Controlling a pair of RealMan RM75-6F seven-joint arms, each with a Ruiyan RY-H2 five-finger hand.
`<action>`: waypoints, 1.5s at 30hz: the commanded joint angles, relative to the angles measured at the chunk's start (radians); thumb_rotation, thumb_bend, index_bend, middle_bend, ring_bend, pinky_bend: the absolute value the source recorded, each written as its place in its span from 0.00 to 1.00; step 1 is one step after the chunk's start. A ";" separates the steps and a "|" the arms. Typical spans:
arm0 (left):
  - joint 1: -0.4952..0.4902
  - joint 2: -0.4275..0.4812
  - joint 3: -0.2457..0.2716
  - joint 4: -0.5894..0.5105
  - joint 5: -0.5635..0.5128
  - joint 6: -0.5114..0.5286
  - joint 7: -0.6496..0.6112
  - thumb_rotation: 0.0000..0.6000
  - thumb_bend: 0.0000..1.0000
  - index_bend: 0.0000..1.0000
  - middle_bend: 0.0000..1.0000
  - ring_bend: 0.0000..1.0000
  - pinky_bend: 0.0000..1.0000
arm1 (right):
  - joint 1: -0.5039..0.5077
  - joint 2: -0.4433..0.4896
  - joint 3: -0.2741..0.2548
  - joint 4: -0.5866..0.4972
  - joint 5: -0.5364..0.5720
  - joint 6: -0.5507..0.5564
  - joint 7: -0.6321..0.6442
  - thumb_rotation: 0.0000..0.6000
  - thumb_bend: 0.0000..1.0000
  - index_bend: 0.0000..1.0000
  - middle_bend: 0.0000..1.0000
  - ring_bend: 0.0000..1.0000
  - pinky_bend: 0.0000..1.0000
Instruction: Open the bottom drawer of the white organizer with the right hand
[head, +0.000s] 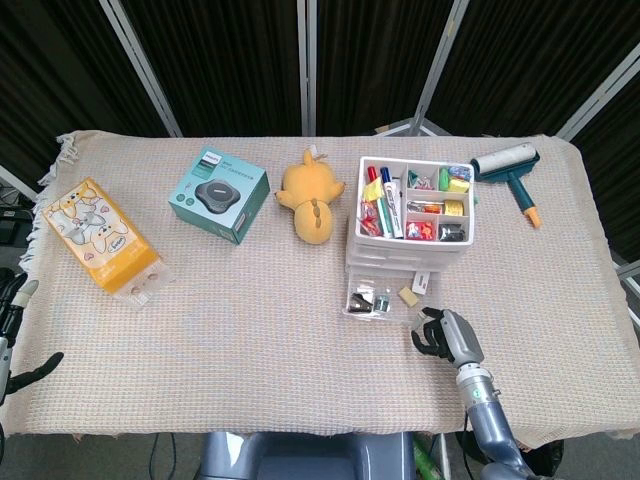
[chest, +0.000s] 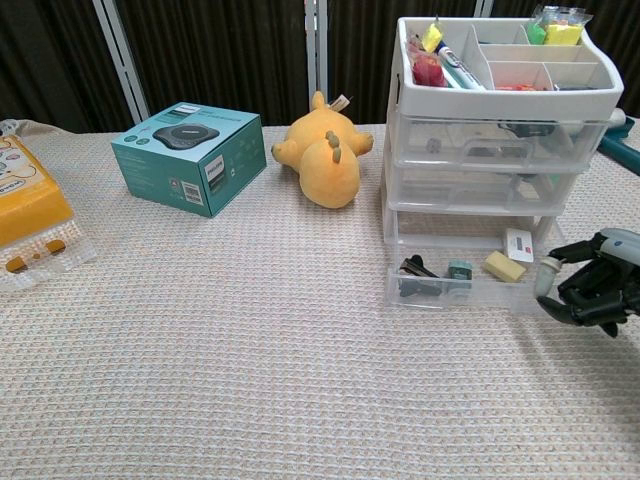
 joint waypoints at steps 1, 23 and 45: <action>0.000 0.000 0.000 0.001 0.000 0.001 0.000 1.00 0.15 0.00 0.00 0.00 0.00 | -0.005 0.009 -0.006 -0.012 -0.007 -0.005 0.010 1.00 0.35 0.63 0.88 0.88 0.73; 0.013 0.010 -0.018 0.008 -0.018 0.032 -0.039 1.00 0.15 0.00 0.00 0.00 0.00 | 0.069 0.096 0.004 0.017 -0.331 0.110 -0.183 1.00 0.04 0.34 0.63 0.65 0.45; 0.004 0.001 -0.034 0.013 -0.051 0.012 -0.024 1.00 0.15 0.00 0.00 0.00 0.00 | 0.233 0.016 -0.098 0.505 -0.713 0.218 -0.157 1.00 0.00 0.36 0.95 0.92 0.65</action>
